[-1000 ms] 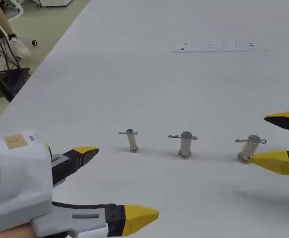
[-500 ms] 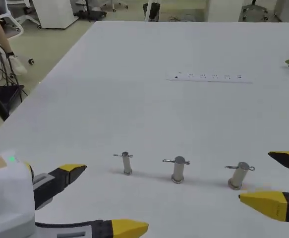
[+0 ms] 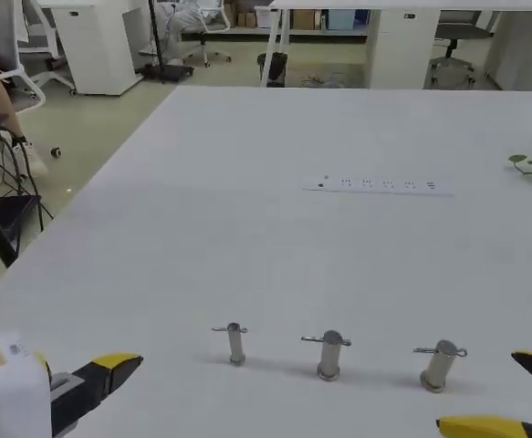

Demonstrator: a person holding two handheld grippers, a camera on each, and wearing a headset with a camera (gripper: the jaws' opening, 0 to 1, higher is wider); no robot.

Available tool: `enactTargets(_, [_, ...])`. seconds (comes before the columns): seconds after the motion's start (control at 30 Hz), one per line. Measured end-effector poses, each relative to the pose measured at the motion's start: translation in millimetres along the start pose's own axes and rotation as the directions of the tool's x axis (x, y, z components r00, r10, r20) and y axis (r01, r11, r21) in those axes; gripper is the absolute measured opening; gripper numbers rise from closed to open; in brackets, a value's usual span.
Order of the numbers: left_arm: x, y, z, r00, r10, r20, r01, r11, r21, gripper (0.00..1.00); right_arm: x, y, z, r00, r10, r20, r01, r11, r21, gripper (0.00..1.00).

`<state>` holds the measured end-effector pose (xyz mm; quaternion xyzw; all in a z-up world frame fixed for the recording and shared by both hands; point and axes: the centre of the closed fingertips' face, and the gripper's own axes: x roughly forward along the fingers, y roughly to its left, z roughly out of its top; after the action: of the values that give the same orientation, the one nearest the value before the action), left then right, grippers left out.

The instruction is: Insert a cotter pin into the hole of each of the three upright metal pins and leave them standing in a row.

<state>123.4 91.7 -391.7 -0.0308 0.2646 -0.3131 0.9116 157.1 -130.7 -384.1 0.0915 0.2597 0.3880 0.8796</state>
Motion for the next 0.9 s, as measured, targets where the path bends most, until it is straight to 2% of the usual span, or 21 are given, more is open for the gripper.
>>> enactTargets(0.07, [-1.8, 2.4, -0.1, 1.0, 0.008, 0.001, -0.008, 1.0, -0.001, 0.99, -2.0, -3.7, -10.1, 0.9992, -0.028, -0.029, 0.029, 0.999, 0.031, 0.98])
enactTargets(0.13, [-3.2, 4.3, -0.6, 0.9999, 0.015, 0.001, -0.015, 1.0, -0.004, 0.99, -3.8, -3.3, -21.1, 0.9981, -0.019, -0.06, 0.022, 0.998, 0.065, 0.98])
enactTargets(0.17, [-3.9, 5.1, -1.7, 0.9999, 0.017, -0.002, -0.017, 1.0, -0.007, 0.99, -5.0, -1.6, -25.8, 0.9982, -0.01, -0.059, 0.018, 0.993, 0.12, 0.98])
enactTargets(0.2, [-4.5, 6.5, -5.0, 0.9997, 0.02, -0.017, -0.02, 1.0, -0.013, 0.99, -6.1, -2.1, -27.0, 0.9986, -0.015, -0.05, 0.021, 0.991, 0.135, 0.98])
enactTargets(0.27, [-6.4, 12.9, -18.2, 0.9966, 0.038, -0.073, -0.039, 0.999, -0.007, 0.99, -9.2, -3.9, -31.4, 0.998, -0.031, -0.056, 0.038, 0.99, 0.134, 0.98])
enactTargets(0.37, [-8.8, 15.0, -25.2, 0.9949, 0.043, -0.092, -0.045, 0.999, -0.016, 0.99, -13.5, -4.2, -38.5, 0.9957, -0.057, -0.073, 0.066, 0.988, 0.137, 0.98])
enactTargets(0.5, [-9.8, 13.6, -23.8, 0.9963, 0.033, -0.079, -0.036, 0.999, -0.038, 0.99, -17.6, -1.9, -44.6, 0.9941, -0.082, -0.07, 0.093, 0.982, 0.165, 0.98])
enactTargets(0.8, [-10.6, 14.3, -23.5, 0.9971, 0.024, -0.072, -0.028, 0.998, -0.05, 0.99, -21.2, 8.8, -44.7, 0.9901, -0.125, -0.064, 0.135, 0.973, 0.185, 0.98])
enactTargets(0.9, [-9.2, 14.8, -24.1, 0.9963, 0.03, -0.08, -0.032, 0.999, -0.025, 0.99, -21.8, 9.7, -46.4, 0.9876, -0.137, -0.076, 0.15, 0.97, 0.189, 0.98])
